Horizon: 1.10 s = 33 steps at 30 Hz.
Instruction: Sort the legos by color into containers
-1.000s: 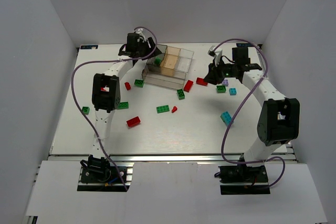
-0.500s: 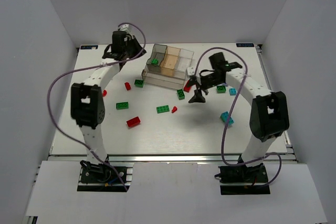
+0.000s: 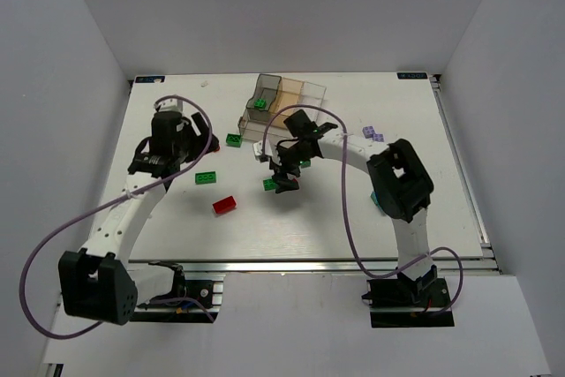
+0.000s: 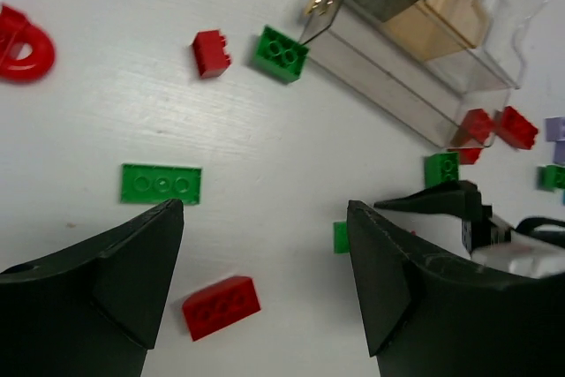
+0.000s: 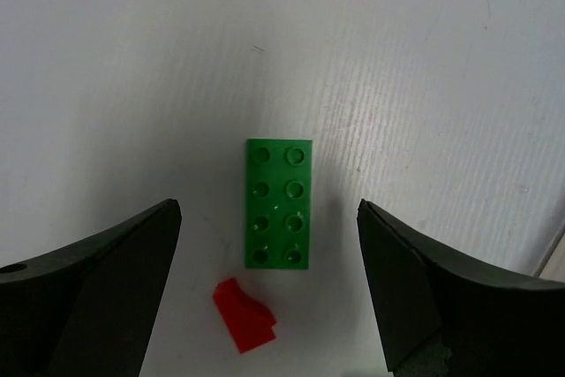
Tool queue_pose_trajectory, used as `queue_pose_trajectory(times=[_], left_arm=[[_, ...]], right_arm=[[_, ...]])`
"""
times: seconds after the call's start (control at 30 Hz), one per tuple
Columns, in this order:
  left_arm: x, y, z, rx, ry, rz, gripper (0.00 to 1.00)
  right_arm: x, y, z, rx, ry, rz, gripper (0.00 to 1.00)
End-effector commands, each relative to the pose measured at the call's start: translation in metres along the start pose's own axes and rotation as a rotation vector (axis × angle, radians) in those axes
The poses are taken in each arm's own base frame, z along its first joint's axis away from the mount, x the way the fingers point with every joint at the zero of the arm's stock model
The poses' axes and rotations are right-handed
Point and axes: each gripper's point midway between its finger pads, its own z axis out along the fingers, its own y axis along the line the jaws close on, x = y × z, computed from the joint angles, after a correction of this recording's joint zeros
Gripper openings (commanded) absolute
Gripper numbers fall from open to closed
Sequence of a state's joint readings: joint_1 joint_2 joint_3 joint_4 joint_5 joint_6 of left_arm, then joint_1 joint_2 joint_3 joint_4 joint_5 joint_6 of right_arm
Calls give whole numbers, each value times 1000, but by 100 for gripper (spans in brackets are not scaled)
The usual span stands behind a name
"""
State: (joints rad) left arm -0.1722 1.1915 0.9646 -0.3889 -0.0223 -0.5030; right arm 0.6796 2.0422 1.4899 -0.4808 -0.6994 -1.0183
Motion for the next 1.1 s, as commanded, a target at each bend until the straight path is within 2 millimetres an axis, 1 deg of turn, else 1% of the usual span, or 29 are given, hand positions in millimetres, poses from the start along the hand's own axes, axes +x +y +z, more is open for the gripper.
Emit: queue_pose_trajectory(times=[0.0, 0.03, 0.1, 0.17, 0.2, 0.27, 0.3, 0.37, 0.4, 0.43, 0.47, 0.53, 0.57, 0.6, 0.63, 0.67, 0.7, 0.73, 0.83, 0.87, 0.93, 0.97, 1.0, 1.07], left_arm=[[14, 26, -19, -106, 10, -21, 84], [14, 28, -24, -111, 0, -25, 85], [22, 34, -26, -127, 15, -26, 85], [25, 37, -28, -137, 20, -22, 86], [26, 38, -29, -138, 20, -21, 86], [31, 41, -27, -151, 34, -16, 86], [32, 42, -27, -151, 38, -13, 86], [36, 45, -25, -160, 45, -7, 86], [36, 45, -25, -160, 45, -7, 86], [40, 47, -24, -165, 53, -6, 86], [41, 48, -23, -167, 57, -6, 86], [44, 49, -22, -169, 57, -12, 86], [48, 51, -21, -172, 66, -13, 86], [51, 52, -19, -171, 72, -17, 86], [56, 53, -17, -171, 77, -29, 86], [58, 53, -17, -166, 77, -36, 86], [62, 53, -15, -161, 90, -46, 86], [67, 54, -12, -162, 95, -64, 86], [76, 54, -6, -166, 121, -111, 86], [78, 54, -4, -166, 128, -122, 86], [82, 52, 1, -162, 141, -151, 86], [82, 50, 2, -158, 141, -160, 86], [82, 50, 3, -156, 142, -168, 86], [82, 47, 7, -147, 146, -187, 86]], right_arm=[[-1, -29, 11, 76, 34, 43, 86], [1, -30, 14, 72, 39, 47, 86], [3, -28, 24, 49, 57, 34, 85], [6, -27, 29, 45, 75, 27, 84], [12, -27, 33, 43, 96, 19, 82], [16, -22, 37, 37, 119, 13, 78], [19, -22, 37, 41, 135, 4, 72], [26, -16, 38, 34, 161, 6, 61], [27, -15, 37, 38, 170, -1, 48], [30, -10, 38, 30, 177, -2, 42], [29, -11, 34, 42, 179, -11, 31], [28, -11, 31, 56, 177, -25, 23], [26, -10, 26, 63, 173, -26, 14], [23, -11, 23, 70, 165, -27, 10], [13, -13, 18, 78, 147, -22, 8], [3, -13, 14, 70, 112, -12, 2], [-7, -13, 9, 65, 84, 2, 1], [-38, -18, -3, 60, 3, 29, 0], [-84, -31, -28, 71, -115, 82, 0], [-107, -43, -43, 97, -171, 107, 0], [-125, -58, -56, 143, -214, 135, 0], [-129, -66, -60, 173, -221, 156, 0], [-139, -83, -69, 234, -256, 188, 0], [-134, -112, -81, 366, -255, 243, 0]])
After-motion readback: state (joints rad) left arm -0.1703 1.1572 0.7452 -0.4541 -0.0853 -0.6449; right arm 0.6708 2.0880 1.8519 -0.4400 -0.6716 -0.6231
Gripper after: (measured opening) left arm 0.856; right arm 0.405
